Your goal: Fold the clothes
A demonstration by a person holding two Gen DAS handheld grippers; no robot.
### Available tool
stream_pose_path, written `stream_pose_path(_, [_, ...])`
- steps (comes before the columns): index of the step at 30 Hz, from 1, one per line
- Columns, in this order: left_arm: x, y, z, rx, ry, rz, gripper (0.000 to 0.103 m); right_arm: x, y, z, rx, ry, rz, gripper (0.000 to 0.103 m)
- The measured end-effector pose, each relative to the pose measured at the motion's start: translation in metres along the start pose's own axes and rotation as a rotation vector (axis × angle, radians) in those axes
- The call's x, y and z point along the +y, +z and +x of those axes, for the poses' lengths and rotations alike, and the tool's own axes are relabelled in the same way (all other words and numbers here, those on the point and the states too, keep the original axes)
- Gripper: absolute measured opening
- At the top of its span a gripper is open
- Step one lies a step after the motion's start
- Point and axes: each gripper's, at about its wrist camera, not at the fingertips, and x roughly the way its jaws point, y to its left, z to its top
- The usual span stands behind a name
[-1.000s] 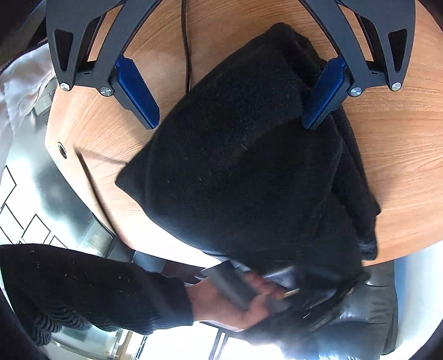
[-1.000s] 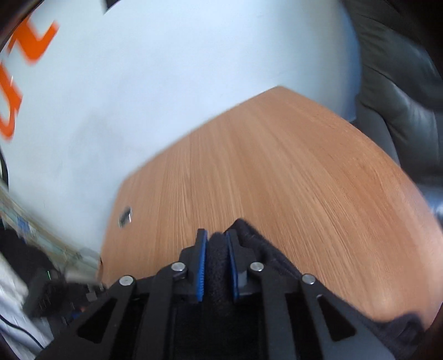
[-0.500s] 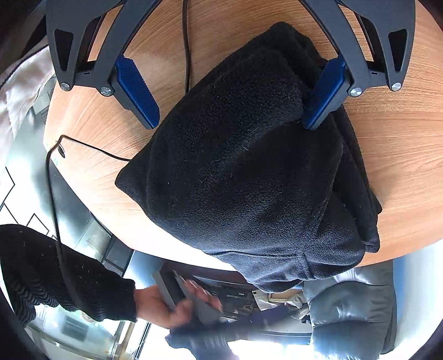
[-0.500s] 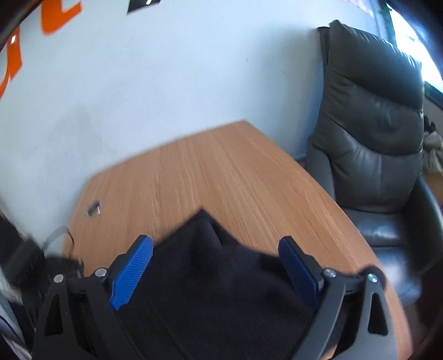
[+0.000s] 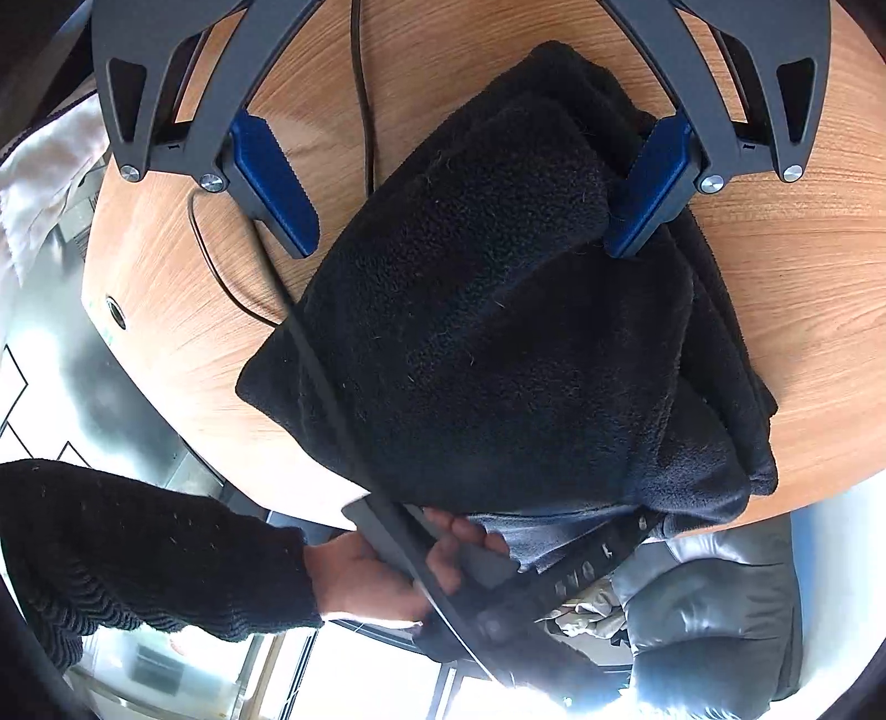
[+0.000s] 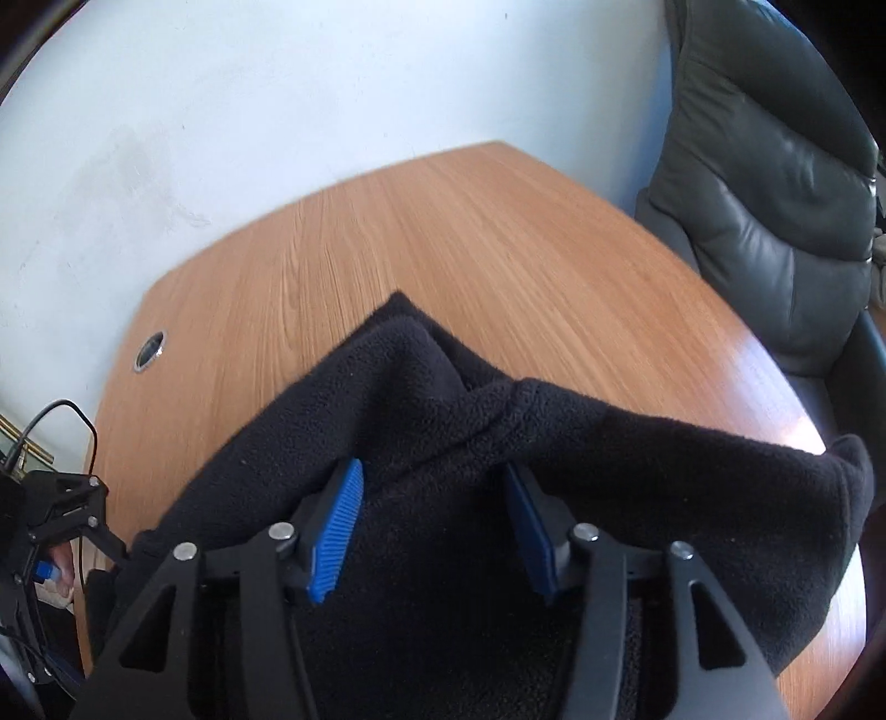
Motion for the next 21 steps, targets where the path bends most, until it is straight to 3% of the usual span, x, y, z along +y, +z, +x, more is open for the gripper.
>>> stream_pose_path(5, [-0.003, -0.002, -0.003, -0.003, -0.002, 0.005, 0.103, 0.004, 0.019, -0.033, -0.132, 0.101, 0.053, 0.065])
stream_pose_path(8, [-0.003, -0.002, -0.004, -0.006, 0.002, 0.002, 0.103, 0.010, 0.025, 0.006, -0.019, 0.072, 0.061, 0.073])
stream_pose_path(11, [-0.002, -0.002, -0.006, -0.012, 0.001, -0.012, 0.103, 0.008, 0.028, 0.036, 0.026, 0.095, 0.111, 0.089])
stream_pose_path(15, [-0.005, -0.005, -0.008, -0.015, 0.001, 0.001, 0.103, 0.019, 0.042, 0.028, -0.031, 0.117, 0.093, 0.090])
stream_pose_path(18, [-0.005, -0.005, -0.011, -0.019, -0.008, -0.009, 0.103, 0.026, 0.032, -0.011, -0.154, 0.153, 0.097, 0.091])
stream_pose_path(21, [-0.007, -0.004, -0.009, -0.022, -0.013, -0.004, 0.103, 0.039, 0.013, -0.025, -0.117, 0.103, 0.064, 0.092])
